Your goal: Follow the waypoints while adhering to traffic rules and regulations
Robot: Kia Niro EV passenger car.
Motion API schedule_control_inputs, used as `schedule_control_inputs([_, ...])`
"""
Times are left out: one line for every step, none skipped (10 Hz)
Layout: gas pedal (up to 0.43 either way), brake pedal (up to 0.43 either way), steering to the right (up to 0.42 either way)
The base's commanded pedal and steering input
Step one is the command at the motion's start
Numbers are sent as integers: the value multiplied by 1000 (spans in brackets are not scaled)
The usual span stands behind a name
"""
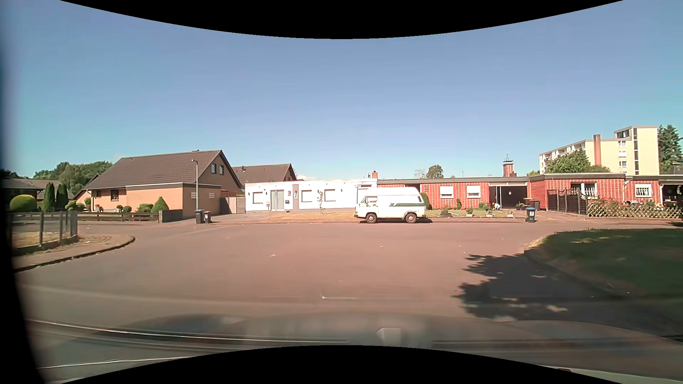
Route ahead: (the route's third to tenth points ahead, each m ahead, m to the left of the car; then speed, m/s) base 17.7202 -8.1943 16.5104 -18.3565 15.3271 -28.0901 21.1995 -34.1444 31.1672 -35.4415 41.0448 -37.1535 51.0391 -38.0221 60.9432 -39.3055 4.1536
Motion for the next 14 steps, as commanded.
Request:
schedule_control_inputs([47, 6, 105])
schedule_control_inputs([47, 6, 102])
schedule_control_inputs([59, 6, 101])
schedule_control_inputs([67, 6, 101])
schedule_control_inputs([67, 6, 101])
schedule_control_inputs([67, 6, 101])
schedule_control_inputs([67, 6, 100])
schedule_control_inputs([67, 6, 99])
schedule_control_inputs([47, 6, 99])
schedule_control_inputs([0, 6, 104])
schedule_control_inputs([0, 6, 116])
schedule_control_inputs([0, 6, 129])
schedule_control_inputs([0, 6, 139])
schedule_control_inputs([0, 6, 151])
